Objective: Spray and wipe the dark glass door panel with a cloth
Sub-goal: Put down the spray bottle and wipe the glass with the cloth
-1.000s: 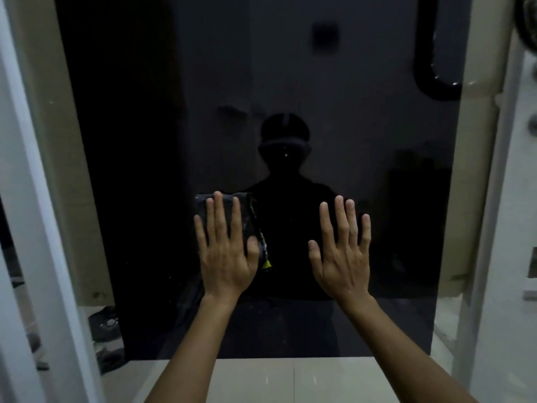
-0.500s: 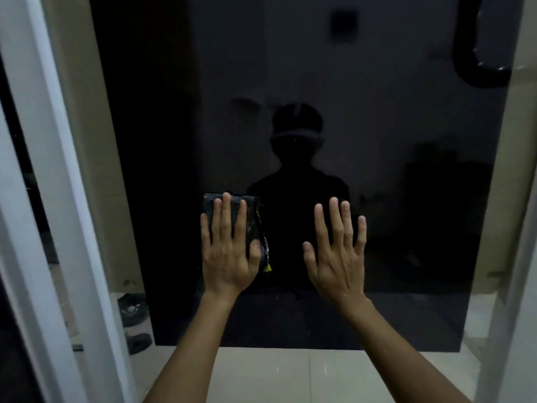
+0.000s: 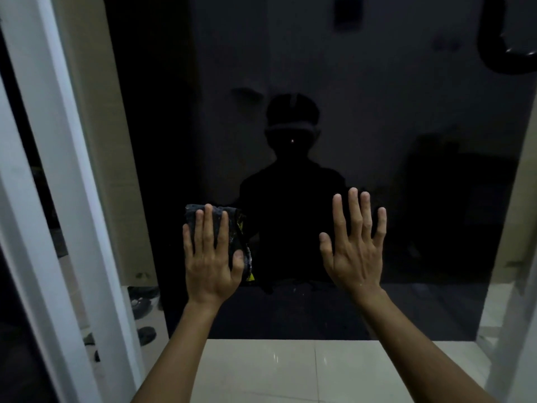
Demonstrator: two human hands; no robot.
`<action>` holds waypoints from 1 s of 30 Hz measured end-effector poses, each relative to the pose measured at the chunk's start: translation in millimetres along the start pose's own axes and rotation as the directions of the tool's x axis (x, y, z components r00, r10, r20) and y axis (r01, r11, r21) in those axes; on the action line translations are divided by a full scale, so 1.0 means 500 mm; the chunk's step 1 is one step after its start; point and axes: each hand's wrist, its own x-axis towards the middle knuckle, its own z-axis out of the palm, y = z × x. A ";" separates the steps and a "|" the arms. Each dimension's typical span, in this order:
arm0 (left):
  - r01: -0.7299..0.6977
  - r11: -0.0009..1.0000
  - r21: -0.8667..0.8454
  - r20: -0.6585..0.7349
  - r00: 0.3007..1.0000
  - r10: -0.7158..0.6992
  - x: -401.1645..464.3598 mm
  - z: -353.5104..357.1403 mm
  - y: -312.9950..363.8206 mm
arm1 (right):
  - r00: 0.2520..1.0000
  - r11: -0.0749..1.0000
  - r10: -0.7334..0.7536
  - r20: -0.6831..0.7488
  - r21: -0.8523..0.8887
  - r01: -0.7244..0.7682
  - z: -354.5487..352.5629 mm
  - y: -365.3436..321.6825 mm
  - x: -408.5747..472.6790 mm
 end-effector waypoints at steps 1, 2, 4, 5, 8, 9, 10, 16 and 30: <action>-0.009 1.000 0.004 0.003 1.000 0.009 -0.006 0.000 -0.013 | 1.000 1.000 0.000 0.000 0.000 0.000 0.001 -0.001 -0.001; -0.019 1.000 0.005 0.006 1.000 0.019 -0.009 0.000 -0.023 | 1.000 1.000 0.000 -0.001 0.001 0.000 0.002 0.000 -0.001; -0.038 0.999 0.003 0.007 0.999 0.038 -0.010 -0.001 -0.034 | 1.000 1.000 -0.003 -0.002 0.003 0.003 0.002 0.000 -0.001; -0.043 0.999 0.003 0.009 0.999 0.043 -0.010 -0.001 -0.036 | 1.000 1.000 -0.003 0.000 0.005 0.003 0.001 0.001 0.000; -0.038 0.999 0.003 0.024 0.999 0.038 -0.011 -0.004 -0.037 | 1.000 1.000 0.022 0.002 0.018 -0.022 -0.004 -0.007 0.000; -0.035 0.999 0.001 0.030 0.999 0.035 -0.012 -0.005 -0.037 | 0.999 0.999 0.033 0.001 0.026 -0.033 -0.006 -0.013 -0.001; -0.034 0.999 -0.002 0.034 0.999 0.034 -0.012 -0.007 -0.037 | 0.999 0.999 0.034 -0.004 0.036 -0.034 -0.008 -0.022 0.001; -0.009 1.000 -0.018 0.050 0.999 0.010 -0.012 -0.013 -0.034 | 0.999 0.995 -0.041 -0.002 0.090 0.041 -0.008 -0.093 0.021; -0.037 0.999 -0.019 0.046 0.998 0.038 -0.013 -0.018 -0.077 | 0.999 0.998 -0.051 0.011 0.026 0.050 0.005 -0.097 0.025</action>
